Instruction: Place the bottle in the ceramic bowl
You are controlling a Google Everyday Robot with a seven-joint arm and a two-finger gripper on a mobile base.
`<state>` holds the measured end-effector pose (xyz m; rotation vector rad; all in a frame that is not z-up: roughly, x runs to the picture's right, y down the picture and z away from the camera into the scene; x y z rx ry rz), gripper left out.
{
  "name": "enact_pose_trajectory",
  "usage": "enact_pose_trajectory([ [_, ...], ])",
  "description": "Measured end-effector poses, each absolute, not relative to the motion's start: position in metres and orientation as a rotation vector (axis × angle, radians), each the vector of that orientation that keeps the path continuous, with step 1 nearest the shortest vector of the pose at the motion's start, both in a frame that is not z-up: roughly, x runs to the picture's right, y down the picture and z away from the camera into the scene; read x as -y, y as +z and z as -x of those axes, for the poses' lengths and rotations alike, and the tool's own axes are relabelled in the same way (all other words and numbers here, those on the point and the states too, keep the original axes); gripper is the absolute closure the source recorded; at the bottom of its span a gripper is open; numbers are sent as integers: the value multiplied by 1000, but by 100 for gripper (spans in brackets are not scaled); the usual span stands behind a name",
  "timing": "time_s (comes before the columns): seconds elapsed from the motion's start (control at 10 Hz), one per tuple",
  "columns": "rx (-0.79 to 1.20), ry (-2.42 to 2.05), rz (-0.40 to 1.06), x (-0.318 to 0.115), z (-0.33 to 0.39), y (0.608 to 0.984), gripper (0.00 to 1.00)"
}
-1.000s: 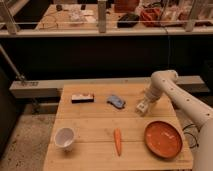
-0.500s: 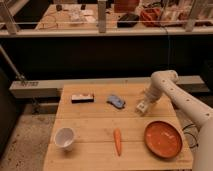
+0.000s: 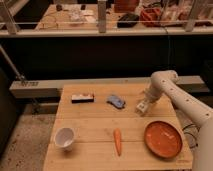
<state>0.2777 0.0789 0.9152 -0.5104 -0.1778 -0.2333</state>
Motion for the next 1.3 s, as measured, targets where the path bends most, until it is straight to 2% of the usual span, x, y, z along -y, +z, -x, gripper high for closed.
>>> enact_pose_trajectory([
  [1.3,184,-232,515,-82,-277,919,20],
])
